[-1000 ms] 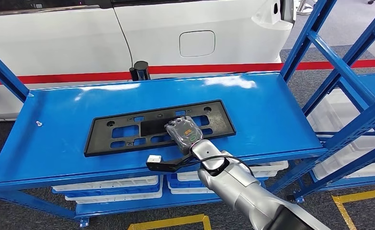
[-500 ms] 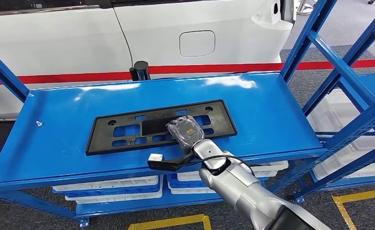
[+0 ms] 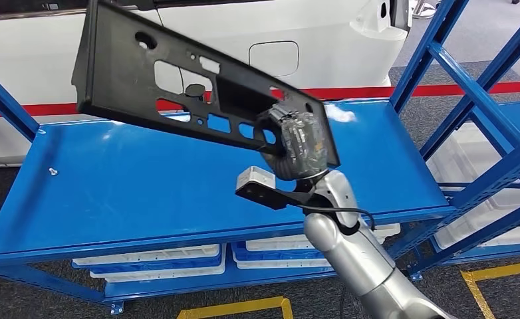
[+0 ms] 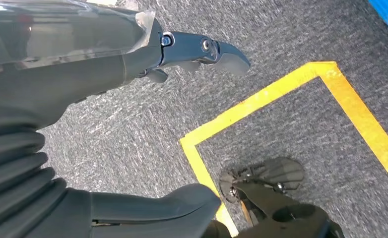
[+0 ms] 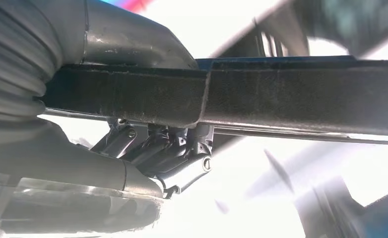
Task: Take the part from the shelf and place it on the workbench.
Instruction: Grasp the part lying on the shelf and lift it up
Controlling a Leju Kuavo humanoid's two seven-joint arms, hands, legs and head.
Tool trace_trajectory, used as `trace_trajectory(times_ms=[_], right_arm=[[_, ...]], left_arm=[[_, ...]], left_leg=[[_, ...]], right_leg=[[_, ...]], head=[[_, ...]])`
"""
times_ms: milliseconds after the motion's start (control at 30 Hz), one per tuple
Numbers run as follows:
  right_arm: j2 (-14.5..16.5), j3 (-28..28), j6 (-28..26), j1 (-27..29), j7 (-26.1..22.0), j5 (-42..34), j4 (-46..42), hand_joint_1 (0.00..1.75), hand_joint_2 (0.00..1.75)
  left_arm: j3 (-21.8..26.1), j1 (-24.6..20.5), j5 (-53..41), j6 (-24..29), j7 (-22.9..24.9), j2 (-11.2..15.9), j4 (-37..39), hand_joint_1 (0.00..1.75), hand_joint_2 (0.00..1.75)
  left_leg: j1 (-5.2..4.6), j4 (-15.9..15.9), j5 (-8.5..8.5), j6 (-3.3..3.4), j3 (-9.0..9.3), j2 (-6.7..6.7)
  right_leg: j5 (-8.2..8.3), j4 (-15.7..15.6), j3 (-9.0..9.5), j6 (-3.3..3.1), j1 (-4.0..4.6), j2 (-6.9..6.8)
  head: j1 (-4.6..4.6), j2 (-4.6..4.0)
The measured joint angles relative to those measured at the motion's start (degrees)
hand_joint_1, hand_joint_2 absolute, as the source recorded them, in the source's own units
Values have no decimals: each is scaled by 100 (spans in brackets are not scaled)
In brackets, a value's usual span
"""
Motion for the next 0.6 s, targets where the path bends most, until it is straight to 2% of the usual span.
trace_trajectory(times_ms=[100, 167, 267, 300, 500, 600], right_arm=[[-249, -300, -101, 79, -58, 156, -793, 175, 175], [-406, -426, 127, 157, -261, -578, -1250, 175, 175], [-659, -543, 766, 377, -719, -2426, -1886, 175, 175], [-731, -575, 898, 456, -818, -2813, -2051, 175, 175], [-982, -677, 1143, 687, -980, -3243, -2578, 175, 175], [-1072, -740, 1800, 850, -1178, -4331, -2765, 175, 175]], left_arm=[[0, 12, 4, 66, -15, 16, 2, 0, 175], [1, 21, 36, 93, -64, 21, 3, 0, 175], [1, 56, 102, 123, -180, 25, 5, 0, 175], [1, 71, 113, 129, -203, 26, 6, 0, 175], [2, 102, 138, 136, -234, 30, 10, 0, 175], [7, 109, 222, 183, -327, 30, 12, 0, 175]], left_leg=[[-4, 0, -5, 6, -1, 3], [-4, 0, -8, 10, -1, 4], [-4, 0, -9, 12, -3, 3], [-4, 0, -10, 13, -4, 3], [-3, 0, -12, 13, -4, 7], [-2, 0, -12, 13, -3, 5]], right_leg=[[-1, 0, -2, 1, 0, 1], [-1, -1, -4, 1, 0, 1], [-2, -1, -5, 1, 0, 1], [-2, -1, -5, 1, 0, 1], [-3, -1, -7, 1, 0, 5], [-3, -1, -6, 1, 0, 2]], head=[[-1, 0], [-1, 0], [-1, 0], [0, 0], [-2, 0], [-1, 0]])
